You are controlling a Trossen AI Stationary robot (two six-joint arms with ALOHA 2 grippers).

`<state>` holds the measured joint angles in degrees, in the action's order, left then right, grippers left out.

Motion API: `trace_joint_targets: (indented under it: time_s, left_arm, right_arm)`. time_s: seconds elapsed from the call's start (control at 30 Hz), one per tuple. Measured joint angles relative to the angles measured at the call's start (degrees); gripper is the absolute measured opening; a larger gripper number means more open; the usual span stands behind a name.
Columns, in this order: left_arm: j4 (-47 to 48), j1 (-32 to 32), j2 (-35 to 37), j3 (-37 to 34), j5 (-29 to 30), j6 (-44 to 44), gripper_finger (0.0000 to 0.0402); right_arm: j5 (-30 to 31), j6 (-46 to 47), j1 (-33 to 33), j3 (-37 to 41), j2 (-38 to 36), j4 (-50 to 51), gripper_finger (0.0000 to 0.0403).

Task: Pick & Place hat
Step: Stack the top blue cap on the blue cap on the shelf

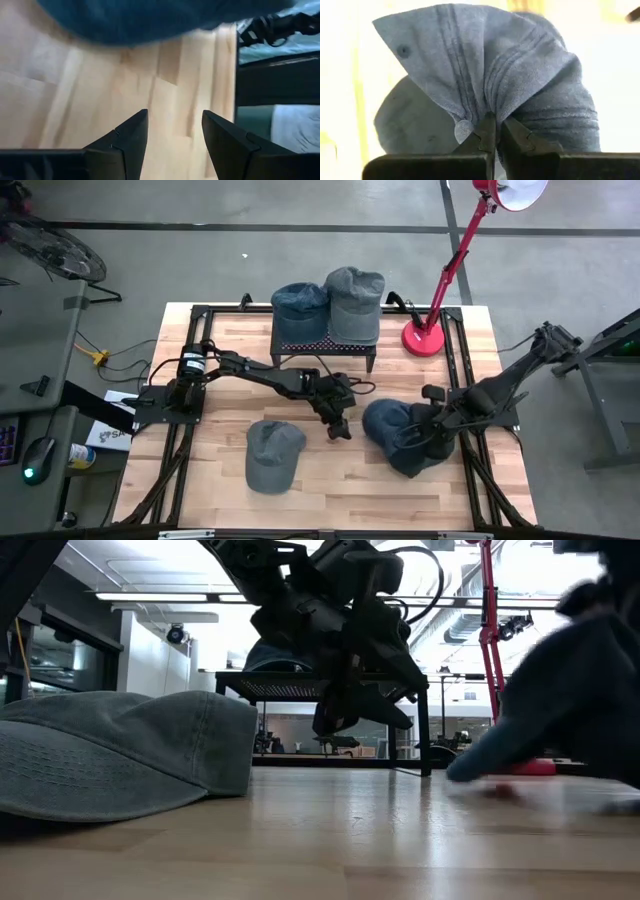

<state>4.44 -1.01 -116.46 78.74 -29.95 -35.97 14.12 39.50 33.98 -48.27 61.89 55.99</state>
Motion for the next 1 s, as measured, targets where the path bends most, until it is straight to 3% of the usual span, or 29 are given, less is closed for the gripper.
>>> trace_joint_targets:
  time_s: [0.17, 0.37, 0.6, 1.0]
  left_arm:
    - [-0.1, 1.0, 0.0, 0.0, -3.0, -2.3, 0.0183]
    - [-0.9, 1.9, 0.0, 0.0, -3.5, -5.0, 0.0183]
    - [-0.9, 1.8, 0.0, 0.0, -4.5, -3.6, 0.0183]
    - [-1.5, 1.8, 0.0, 0.0, -3.9, -2.0, 0.0183]
  right_arm:
    - [2.8, -5.5, 0.0, -9.6, -0.1, 8.4, 0.0003]
    - [1.6, -9.9, 0.0, -14.8, -0.1, 9.1, 0.0002]
    - [-6.9, -9.8, 0.0, -8.1, 0.0, 3.9, 0.0001]
    - [-11.5, -12.9, -1.9, 7.0, 0.0, -16.1, 0.0]
